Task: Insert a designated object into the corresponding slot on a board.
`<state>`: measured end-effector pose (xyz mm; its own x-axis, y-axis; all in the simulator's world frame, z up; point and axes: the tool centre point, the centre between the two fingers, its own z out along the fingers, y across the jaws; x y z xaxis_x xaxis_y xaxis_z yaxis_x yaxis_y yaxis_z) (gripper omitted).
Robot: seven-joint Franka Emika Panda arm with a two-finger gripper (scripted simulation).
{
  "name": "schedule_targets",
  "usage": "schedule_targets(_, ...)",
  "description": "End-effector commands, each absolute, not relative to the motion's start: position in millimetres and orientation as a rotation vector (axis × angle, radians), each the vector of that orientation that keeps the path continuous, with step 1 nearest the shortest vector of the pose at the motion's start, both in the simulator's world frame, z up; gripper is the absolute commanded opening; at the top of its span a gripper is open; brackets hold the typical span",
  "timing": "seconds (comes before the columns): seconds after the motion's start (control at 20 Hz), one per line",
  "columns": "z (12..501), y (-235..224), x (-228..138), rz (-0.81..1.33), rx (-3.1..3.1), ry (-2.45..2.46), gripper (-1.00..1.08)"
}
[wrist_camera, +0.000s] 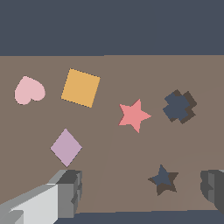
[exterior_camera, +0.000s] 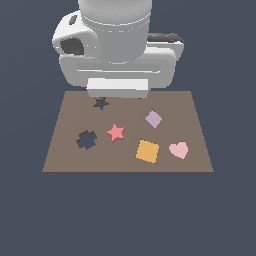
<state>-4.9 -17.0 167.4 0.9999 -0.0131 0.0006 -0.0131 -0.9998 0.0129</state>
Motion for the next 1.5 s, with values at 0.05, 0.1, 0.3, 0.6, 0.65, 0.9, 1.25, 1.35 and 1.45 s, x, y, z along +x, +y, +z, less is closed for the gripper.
schedule_targets(0.05, 167, -17, -5, 0.001, 3.129, -0.019, 1.0)
schedule_targets(0.1, 167, -17, -5, 0.001, 3.129, -0.017, 1.0)
schedule_targets(0.3, 165, -18, -5, 0.001, 3.129, 0.015, 1.0)
schedule_targets(0.6, 159, -20, -3, 0.001, 3.127, 0.122, 1.0)
schedule_targets(0.65, 157, -21, -3, 0.001, 3.127, 0.147, 1.0)
schedule_targets(0.9, 147, -24, 0, 0.001, 3.117, 0.303, 1.0)
schedule_targets(1.25, 128, -30, 5, 0.001, 3.074, 0.609, 1.0)
schedule_targets(1.35, 122, -32, 8, 0.002, 3.052, 0.716, 1.0)
schedule_targets(1.45, 114, -34, 10, 0.002, 3.024, 0.83, 1.0)
